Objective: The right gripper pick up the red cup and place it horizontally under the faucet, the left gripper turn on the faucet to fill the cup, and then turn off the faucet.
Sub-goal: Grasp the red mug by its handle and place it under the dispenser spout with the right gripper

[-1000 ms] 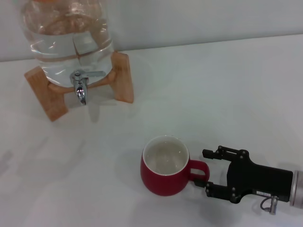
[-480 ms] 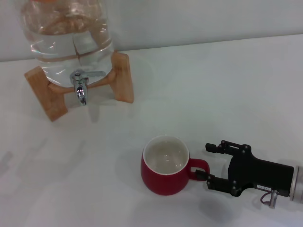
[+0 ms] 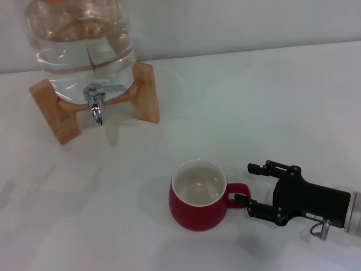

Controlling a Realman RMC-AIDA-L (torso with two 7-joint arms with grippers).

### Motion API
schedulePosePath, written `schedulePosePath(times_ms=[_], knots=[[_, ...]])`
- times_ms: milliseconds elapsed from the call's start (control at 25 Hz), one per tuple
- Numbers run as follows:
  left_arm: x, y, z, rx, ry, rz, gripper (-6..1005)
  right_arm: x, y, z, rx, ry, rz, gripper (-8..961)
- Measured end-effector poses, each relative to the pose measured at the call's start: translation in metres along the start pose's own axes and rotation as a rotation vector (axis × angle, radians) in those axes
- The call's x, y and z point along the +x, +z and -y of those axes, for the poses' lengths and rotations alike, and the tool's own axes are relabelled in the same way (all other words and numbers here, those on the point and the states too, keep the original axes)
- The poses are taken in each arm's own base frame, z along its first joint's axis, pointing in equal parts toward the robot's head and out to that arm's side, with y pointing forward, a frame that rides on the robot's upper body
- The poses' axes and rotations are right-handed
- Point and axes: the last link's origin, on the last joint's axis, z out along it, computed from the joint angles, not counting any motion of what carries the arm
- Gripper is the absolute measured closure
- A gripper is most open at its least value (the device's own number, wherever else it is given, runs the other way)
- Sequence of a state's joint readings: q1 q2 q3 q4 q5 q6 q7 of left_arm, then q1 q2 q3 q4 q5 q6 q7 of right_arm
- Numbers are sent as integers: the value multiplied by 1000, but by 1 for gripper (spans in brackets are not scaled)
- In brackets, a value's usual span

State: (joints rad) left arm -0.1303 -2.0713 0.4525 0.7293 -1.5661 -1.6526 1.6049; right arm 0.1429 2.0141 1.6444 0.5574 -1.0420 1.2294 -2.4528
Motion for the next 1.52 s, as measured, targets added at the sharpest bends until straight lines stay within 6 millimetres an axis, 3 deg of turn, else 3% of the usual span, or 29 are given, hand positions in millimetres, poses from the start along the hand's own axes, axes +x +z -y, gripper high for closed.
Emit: schedulePosePath(times_ms=[1520], knots=[[1,0,0,1,3,-4,123,-3,8,14,57,-8,-18,279]])
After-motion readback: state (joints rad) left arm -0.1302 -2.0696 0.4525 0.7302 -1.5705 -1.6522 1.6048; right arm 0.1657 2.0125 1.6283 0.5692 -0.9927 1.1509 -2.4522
